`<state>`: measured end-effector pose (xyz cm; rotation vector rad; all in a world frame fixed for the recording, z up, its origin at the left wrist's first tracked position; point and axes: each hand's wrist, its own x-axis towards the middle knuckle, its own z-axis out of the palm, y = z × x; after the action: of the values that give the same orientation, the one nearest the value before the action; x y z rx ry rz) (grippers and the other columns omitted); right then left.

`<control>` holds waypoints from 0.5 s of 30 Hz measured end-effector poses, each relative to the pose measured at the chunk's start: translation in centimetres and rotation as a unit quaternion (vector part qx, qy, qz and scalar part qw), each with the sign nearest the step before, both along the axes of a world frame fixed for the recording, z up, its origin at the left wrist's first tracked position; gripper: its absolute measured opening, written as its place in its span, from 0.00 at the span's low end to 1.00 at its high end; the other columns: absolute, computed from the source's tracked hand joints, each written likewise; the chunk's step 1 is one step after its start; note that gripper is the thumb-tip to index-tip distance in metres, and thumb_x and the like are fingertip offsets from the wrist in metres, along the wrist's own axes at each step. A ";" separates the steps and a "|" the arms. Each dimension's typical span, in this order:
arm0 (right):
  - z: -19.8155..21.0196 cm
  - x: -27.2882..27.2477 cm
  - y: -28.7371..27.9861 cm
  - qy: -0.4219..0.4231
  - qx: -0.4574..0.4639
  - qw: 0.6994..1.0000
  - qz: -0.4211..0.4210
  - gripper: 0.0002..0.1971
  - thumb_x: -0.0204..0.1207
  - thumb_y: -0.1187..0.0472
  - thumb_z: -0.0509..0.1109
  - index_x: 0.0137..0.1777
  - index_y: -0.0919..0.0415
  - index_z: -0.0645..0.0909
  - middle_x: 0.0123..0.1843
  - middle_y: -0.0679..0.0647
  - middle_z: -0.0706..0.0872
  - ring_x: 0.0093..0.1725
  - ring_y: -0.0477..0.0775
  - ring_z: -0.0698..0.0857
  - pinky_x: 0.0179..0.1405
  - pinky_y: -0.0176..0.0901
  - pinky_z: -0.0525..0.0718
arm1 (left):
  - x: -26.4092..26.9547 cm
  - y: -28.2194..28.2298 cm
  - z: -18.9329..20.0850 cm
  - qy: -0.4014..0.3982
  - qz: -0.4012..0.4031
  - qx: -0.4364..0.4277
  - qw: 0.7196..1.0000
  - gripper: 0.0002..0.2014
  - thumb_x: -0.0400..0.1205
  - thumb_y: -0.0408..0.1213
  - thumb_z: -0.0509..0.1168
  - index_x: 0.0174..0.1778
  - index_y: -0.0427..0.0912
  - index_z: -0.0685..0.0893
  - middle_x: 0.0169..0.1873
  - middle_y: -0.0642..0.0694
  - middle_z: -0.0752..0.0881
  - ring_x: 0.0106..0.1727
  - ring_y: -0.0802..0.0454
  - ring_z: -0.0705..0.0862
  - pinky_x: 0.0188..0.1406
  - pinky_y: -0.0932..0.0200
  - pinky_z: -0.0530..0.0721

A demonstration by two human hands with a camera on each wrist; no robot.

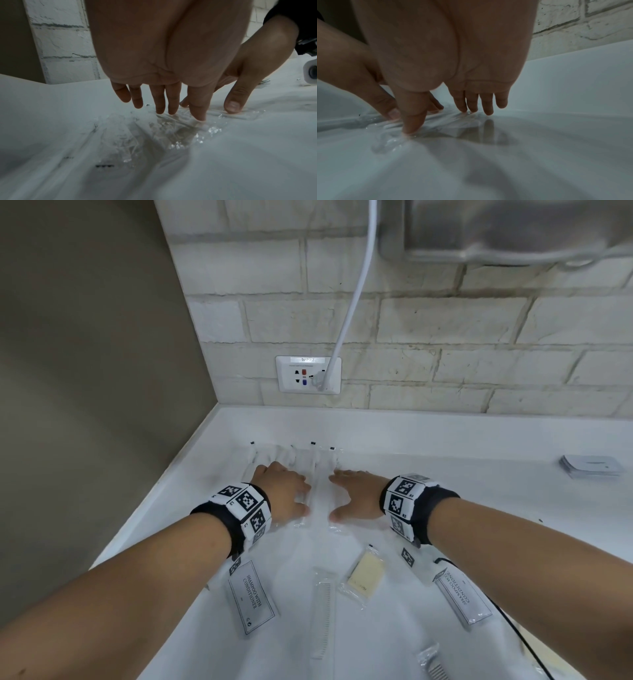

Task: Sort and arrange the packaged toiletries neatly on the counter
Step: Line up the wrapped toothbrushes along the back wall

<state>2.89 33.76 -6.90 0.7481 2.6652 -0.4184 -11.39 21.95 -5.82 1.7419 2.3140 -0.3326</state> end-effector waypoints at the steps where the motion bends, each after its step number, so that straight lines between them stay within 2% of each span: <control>1: 0.0 -0.1 -0.1 -0.002 -0.006 1.000 -0.006 0.46 0.75 0.38 0.66 0.86 0.55 0.47 0.88 0.52 0.47 0.86 0.54 0.50 0.85 0.53 0.53 | -0.1 0.1 0.0 0.002 0.000 -0.005 1.000 0.19 0.78 0.57 0.59 0.60 0.56 0.82 0.68 0.57 0.78 0.73 0.42 0.67 0.69 0.44 0.64; 7: 0.1 -0.2 -0.5 -0.004 -0.012 0.999 -0.030 0.45 0.77 0.39 0.64 0.86 0.55 0.45 0.88 0.51 0.43 0.86 0.57 0.49 0.84 0.55 0.54 | -0.3 0.6 -0.2 -0.003 0.007 -0.016 1.000 0.21 0.78 0.57 0.59 0.67 0.58 0.79 0.78 0.58 0.71 0.78 0.42 0.63 0.73 0.43 0.62; 15: 0.4 -0.4 -0.2 -0.010 -0.012 0.999 -0.032 0.46 0.76 0.41 0.65 0.86 0.55 0.45 0.88 0.49 0.45 0.86 0.56 0.49 0.83 0.58 0.55 | -0.3 1.1 0.1 -0.002 0.015 -0.022 1.000 0.24 0.79 0.56 0.59 0.72 0.57 0.77 0.75 0.55 0.74 0.77 0.42 0.64 0.74 0.44 0.61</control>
<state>2.45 33.56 -6.55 0.8269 2.6192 -0.4570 -11.72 23.06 -5.71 1.6834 2.3110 -0.3719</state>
